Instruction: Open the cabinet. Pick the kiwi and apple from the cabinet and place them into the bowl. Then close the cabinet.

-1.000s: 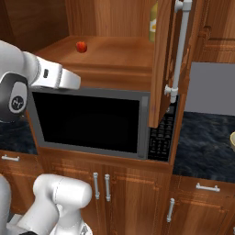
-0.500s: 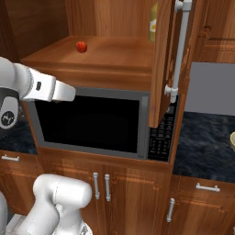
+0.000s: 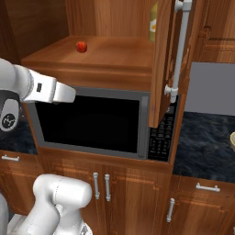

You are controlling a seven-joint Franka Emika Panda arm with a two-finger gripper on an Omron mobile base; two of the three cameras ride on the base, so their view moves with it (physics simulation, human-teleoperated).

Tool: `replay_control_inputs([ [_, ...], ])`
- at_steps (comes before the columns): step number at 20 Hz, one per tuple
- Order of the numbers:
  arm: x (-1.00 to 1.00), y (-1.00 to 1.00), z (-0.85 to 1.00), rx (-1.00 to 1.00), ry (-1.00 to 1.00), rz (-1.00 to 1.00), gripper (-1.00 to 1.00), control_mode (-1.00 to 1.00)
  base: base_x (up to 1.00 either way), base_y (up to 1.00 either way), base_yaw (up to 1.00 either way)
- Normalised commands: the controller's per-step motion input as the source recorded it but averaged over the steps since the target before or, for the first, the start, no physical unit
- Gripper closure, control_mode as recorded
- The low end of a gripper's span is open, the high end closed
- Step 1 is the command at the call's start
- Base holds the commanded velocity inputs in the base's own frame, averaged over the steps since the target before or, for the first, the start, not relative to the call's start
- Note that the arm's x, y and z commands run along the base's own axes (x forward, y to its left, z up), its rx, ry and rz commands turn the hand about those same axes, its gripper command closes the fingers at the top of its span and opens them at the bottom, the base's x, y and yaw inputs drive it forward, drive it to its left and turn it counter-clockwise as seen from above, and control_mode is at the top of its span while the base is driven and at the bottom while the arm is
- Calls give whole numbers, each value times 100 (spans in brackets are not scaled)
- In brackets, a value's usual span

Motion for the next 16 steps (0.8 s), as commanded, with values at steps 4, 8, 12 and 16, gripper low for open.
replay_control_inputs([
  [4, -7, 0, -3, 0, 3, 8, 100, -100, 0, 0, 0],
  [8, 0, 2, -5, 0, 3, 3, 100, -100, 0, 0, 0],
  [12, 0, 16, -6, 0, 1, 1, 100, -100, 0, 0, 0],
  [16, -1, 7, -4, 0, 1, 1, 100, -100, 0, 0, 0],
])
